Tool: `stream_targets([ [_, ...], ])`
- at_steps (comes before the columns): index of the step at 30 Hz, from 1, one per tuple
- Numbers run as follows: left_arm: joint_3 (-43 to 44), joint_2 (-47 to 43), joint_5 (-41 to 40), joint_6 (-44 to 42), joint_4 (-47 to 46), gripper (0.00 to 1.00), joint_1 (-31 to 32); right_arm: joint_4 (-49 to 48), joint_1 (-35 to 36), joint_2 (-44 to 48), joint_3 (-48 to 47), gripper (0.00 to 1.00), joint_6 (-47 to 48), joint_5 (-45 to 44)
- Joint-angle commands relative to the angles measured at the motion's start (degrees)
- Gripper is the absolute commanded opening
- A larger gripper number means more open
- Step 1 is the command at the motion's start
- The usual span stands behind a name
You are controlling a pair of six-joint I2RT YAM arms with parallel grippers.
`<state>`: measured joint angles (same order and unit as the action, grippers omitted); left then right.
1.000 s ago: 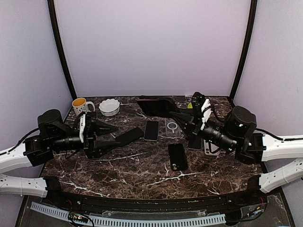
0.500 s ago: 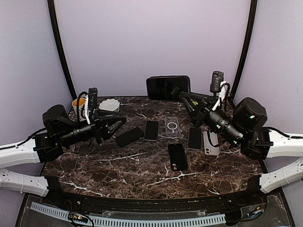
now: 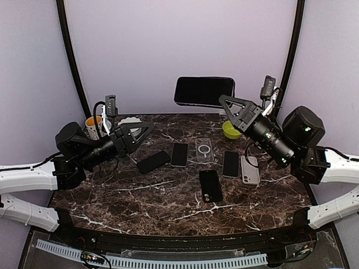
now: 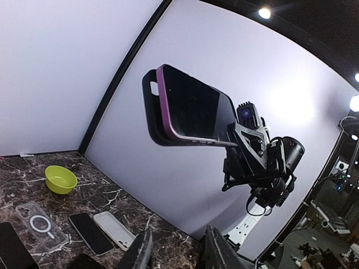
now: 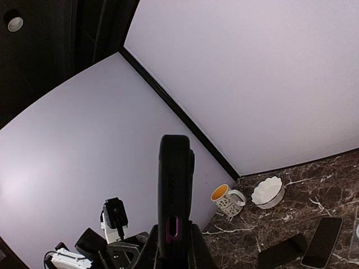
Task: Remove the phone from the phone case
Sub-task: Remove the phone from the bottom left corner of the phone case.
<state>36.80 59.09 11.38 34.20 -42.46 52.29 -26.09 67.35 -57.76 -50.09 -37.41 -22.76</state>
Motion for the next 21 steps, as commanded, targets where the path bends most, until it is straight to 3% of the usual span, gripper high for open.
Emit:
stream_targets([
  [1, 3.53, 1.99, 1.05, 3.66, -6.69, 0.32, -0.26, -3.43, 0.32, 0.28, -4.05, 0.0, -9.21, 0.13],
  [9, 6.62, 5.37, 1.95, 13.22, -10.6, 0.32, -0.2, 0.02, 0.24, -0.39, -5.04, 0.0, -12.12, -0.32],
  [21, 10.22, 6.65, 0.12, 23.92, -2.68, 0.32, -0.21, -0.3, 0.14, -2.52, -5.69, 0.0, -14.07, 0.31],
])
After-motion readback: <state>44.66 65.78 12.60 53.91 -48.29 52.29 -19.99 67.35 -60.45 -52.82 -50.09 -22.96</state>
